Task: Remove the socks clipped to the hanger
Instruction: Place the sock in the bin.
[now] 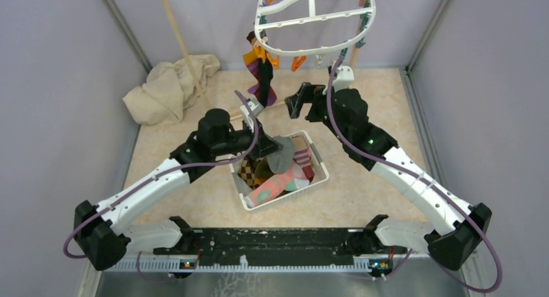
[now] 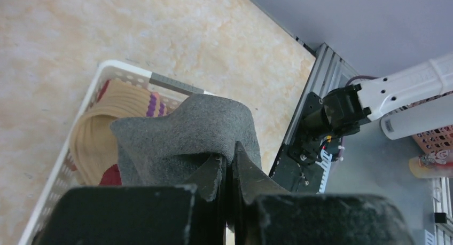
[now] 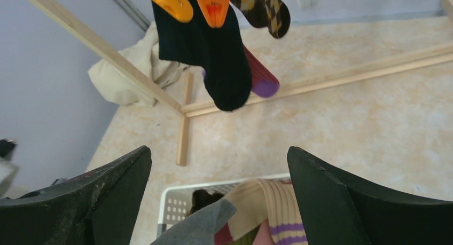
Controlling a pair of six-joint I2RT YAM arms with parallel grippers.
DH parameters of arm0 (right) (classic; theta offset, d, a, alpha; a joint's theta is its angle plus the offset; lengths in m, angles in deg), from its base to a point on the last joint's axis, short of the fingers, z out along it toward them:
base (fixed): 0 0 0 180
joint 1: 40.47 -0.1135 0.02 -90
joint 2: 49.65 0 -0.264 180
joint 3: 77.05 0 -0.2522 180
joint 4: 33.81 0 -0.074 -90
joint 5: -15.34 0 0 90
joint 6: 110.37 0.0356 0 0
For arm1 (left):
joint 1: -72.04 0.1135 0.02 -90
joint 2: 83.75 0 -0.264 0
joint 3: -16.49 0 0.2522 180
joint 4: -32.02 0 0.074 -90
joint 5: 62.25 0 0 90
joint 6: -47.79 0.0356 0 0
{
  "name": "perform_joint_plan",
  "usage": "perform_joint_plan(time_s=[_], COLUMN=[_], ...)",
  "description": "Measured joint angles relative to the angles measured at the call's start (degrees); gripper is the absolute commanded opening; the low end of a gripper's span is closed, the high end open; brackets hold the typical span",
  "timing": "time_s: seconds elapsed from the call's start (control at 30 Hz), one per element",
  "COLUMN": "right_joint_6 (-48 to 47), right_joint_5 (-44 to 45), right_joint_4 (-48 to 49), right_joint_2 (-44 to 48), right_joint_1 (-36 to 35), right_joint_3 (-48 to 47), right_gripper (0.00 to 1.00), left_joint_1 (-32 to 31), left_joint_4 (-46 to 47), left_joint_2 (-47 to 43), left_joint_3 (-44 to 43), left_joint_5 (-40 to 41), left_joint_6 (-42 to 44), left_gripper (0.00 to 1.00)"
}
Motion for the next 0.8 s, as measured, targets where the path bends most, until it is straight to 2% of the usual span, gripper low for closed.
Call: perform_joint_plan(time_s=[0.1, 0.37, 0.43, 0.47, 0.53, 0.57, 0.8], right_joint_6=[0.0, -0.2, -0.3, -0.4, -0.8, -1.0, -2.3], right_joint_5=[0.1, 0.2, 0.3, 0.3, 0.7, 0.8, 1.8], right_joint_4=[-1.6, -5.0, -5.4, -5.5, -5.9, -6.2, -8.9], right_joint_2=[1.9, 4.2, 4.7, 5.0, 5.6, 6.0, 7.7], right_joint_1=[0.0, 0.1, 0.2, 0.3, 0.5, 0.5, 3.1], right_joint_3=[2.2, 3.8, 3.8, 3.8, 3.8, 3.8, -0.2], right_gripper=[0.98, 0.99, 0.99, 0.99, 0.99, 0.99, 0.99], left_joint_1=[-0.7, -3.4, -3.6, -3.6, -3.6, -3.6, -3.6], left_joint_4=[5.0, 11.3, 11.1, 11.0, 10.2, 9.8, 4.8], left_joint_2=[2.8, 12.6, 14.3, 14.7, 15.0, 14.7, 8.9], left_joint_3=[3.7, 6.1, 6.1, 6.2, 6.4, 6.5, 5.6], left_joint_5=[-0.8, 1.2, 2.3, 2.7, 4.0, 4.7, 9.4], left_joint_6=[-1.1, -1.6, -1.6, -1.6, -1.3, -1.0, 0.2], left_gripper=[0.11, 0.42, 0.58, 0.62, 0.88, 0.98, 0.99])
